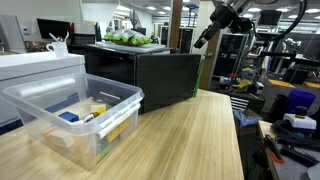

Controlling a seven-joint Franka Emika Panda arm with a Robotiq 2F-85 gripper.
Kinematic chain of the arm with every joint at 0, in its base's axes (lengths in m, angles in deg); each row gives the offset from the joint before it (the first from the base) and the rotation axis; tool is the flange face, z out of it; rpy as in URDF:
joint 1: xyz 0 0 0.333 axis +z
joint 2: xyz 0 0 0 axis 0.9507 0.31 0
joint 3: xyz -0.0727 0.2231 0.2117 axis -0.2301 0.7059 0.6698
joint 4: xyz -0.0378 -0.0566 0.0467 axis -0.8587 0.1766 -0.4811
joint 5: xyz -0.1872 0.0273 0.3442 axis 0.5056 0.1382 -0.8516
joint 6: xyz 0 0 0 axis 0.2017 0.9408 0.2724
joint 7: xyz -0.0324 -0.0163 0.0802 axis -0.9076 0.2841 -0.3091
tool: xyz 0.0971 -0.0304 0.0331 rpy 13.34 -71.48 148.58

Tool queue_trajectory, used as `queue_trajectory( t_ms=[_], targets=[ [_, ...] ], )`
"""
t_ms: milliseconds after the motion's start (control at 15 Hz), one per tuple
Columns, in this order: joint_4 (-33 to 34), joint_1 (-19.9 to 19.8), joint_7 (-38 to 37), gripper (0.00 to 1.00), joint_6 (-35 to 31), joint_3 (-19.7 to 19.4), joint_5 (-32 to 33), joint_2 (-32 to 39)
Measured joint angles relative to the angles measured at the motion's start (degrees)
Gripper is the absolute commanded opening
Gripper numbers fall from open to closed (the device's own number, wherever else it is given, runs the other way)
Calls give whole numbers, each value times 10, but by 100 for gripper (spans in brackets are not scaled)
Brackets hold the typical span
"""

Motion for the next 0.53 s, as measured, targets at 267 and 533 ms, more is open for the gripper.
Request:
queue_trajectory(
  t_ms=[267,533],
  targets=[
    [2,-1,-27,100,42,28,6,19],
    [3,-8,-56,100,74,39,16,51]
  ],
)
